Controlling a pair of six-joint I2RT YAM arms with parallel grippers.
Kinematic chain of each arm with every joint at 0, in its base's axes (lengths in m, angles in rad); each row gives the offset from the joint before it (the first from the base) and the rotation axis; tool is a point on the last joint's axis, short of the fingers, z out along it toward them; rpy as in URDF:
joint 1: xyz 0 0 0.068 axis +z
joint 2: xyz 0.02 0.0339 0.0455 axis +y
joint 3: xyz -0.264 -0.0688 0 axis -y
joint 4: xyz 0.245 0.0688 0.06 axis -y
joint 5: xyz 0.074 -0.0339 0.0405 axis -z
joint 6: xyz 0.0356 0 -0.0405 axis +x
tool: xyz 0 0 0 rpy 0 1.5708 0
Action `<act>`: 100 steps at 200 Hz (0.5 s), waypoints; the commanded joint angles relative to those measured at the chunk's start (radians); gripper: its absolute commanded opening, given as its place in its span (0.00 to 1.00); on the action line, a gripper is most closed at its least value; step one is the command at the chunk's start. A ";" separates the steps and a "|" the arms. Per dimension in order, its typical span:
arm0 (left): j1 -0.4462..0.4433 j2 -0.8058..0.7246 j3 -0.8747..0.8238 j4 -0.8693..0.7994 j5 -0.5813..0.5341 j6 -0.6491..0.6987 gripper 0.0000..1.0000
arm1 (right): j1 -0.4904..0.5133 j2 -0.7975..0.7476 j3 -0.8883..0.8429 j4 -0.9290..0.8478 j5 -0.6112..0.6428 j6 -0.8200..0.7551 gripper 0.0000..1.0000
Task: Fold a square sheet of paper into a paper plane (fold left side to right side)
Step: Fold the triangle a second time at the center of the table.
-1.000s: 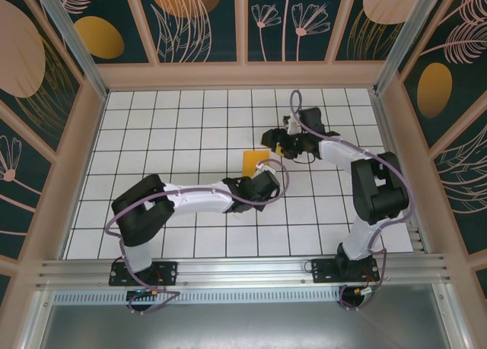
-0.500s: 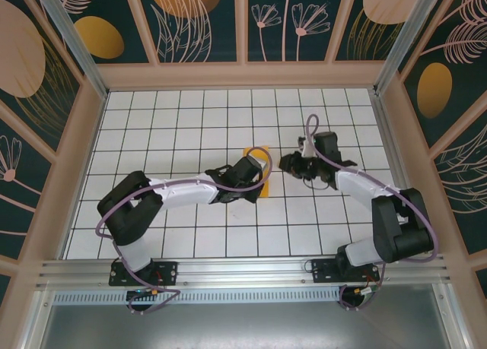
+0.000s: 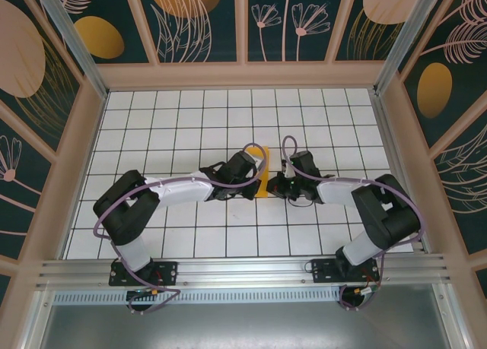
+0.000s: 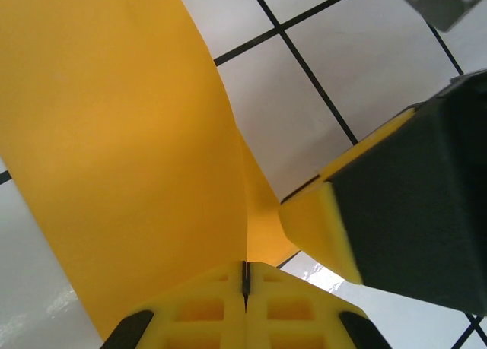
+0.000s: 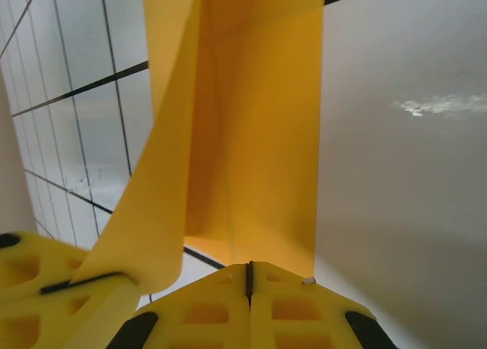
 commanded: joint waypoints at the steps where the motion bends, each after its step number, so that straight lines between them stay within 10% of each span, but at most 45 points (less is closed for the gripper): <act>1: 0.006 -0.027 -0.007 0.021 0.022 -0.008 0.00 | 0.010 0.032 0.023 0.015 0.043 0.011 0.01; 100: 0.081 -0.018 0.002 -0.073 0.093 0.081 0.00 | 0.029 0.124 0.060 -0.147 0.114 -0.053 0.01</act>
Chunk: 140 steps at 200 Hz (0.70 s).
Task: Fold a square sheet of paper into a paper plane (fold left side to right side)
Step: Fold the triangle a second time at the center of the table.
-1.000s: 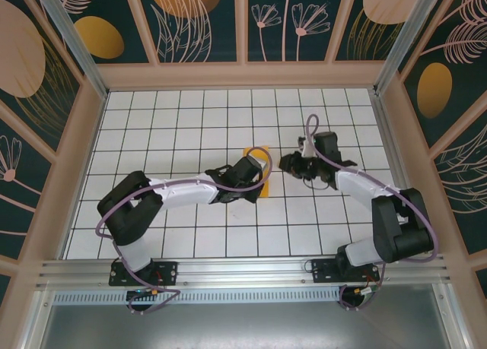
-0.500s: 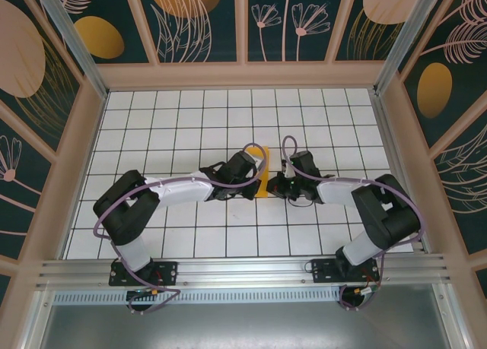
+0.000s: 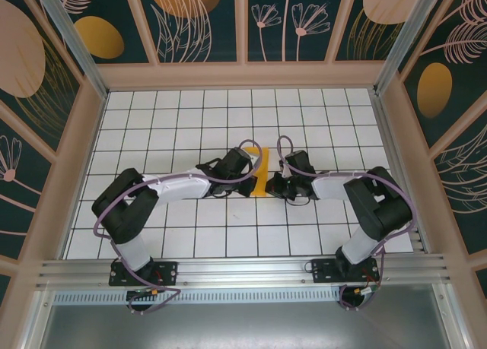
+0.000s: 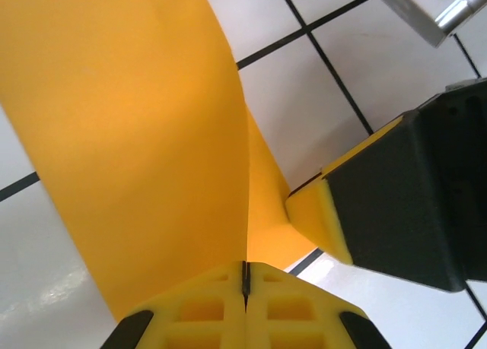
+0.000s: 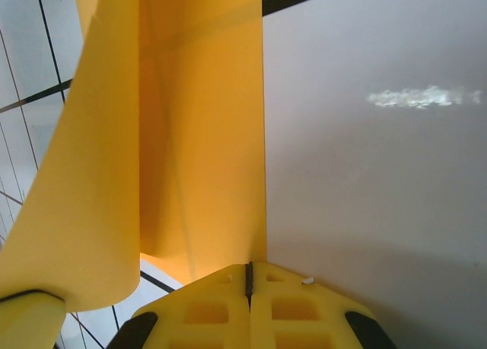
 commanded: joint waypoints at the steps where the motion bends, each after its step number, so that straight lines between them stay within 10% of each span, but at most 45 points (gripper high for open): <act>1: 0.023 -0.016 0.002 -0.051 0.048 0.058 0.00 | 0.014 0.047 0.002 -0.094 0.068 -0.034 0.01; 140: 0.103 0.086 0.095 -0.129 0.030 0.157 0.00 | 0.024 0.062 0.010 -0.114 0.073 -0.056 0.01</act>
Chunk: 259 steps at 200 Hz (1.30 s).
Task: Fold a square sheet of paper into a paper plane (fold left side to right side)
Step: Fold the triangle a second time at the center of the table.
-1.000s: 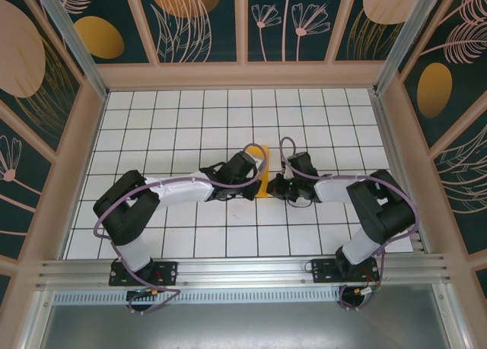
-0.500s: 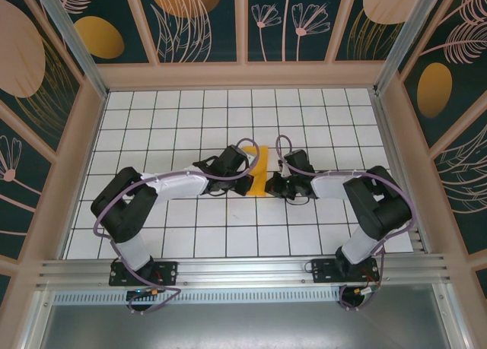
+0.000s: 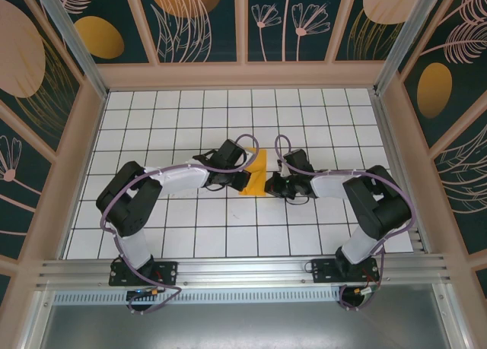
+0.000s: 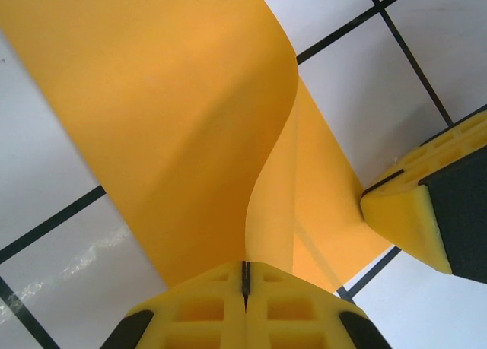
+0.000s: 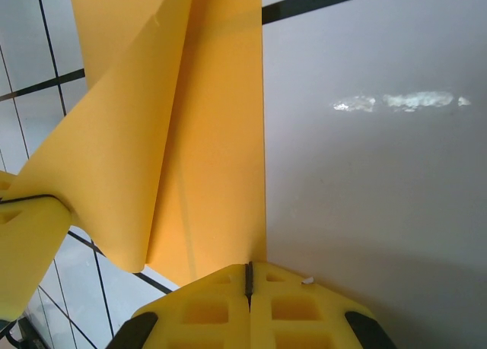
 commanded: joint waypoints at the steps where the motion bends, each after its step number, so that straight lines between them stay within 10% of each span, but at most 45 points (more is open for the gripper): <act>1: 0.014 0.024 0.030 -0.038 -0.018 0.035 0.00 | 0.018 0.052 -0.010 -0.089 0.069 -0.018 0.01; 259: 0.058 0.116 0.089 -0.041 -0.062 0.047 0.00 | 0.021 0.074 -0.002 -0.089 0.052 -0.024 0.01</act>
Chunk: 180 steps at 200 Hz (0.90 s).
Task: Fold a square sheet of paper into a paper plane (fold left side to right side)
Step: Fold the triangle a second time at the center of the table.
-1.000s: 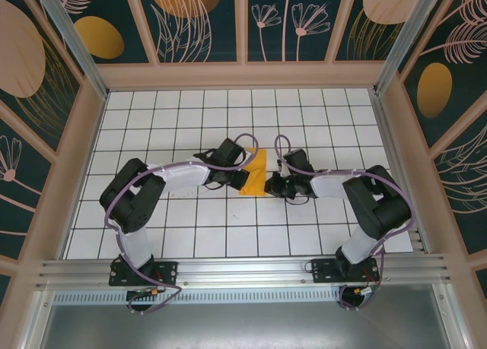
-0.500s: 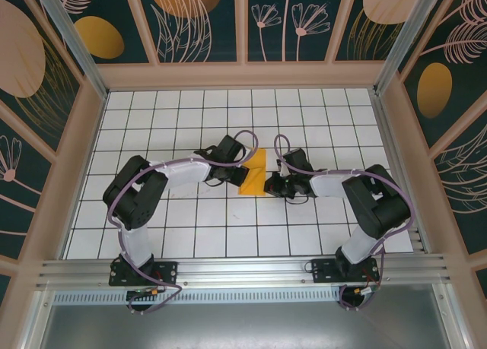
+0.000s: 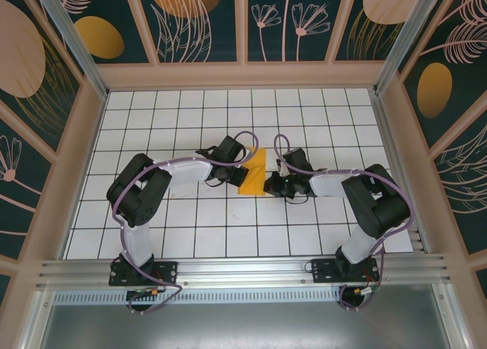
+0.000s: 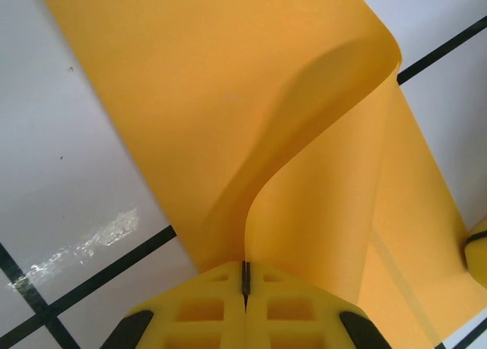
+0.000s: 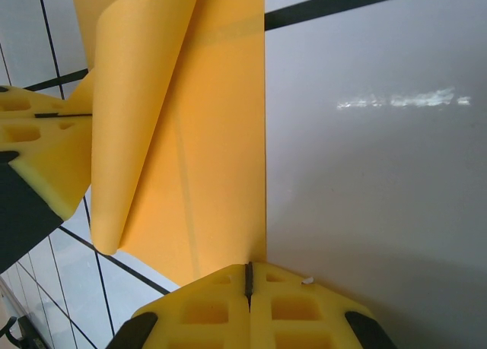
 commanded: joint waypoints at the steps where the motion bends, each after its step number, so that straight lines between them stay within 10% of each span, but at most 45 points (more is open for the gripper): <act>1: 0.008 0.012 0.026 -0.022 -0.025 0.020 0.00 | 0.018 0.060 -0.017 -0.082 0.056 -0.021 0.01; 180: 0.009 0.026 0.023 -0.011 -0.028 0.010 0.00 | 0.018 0.066 -0.023 -0.068 0.045 -0.019 0.01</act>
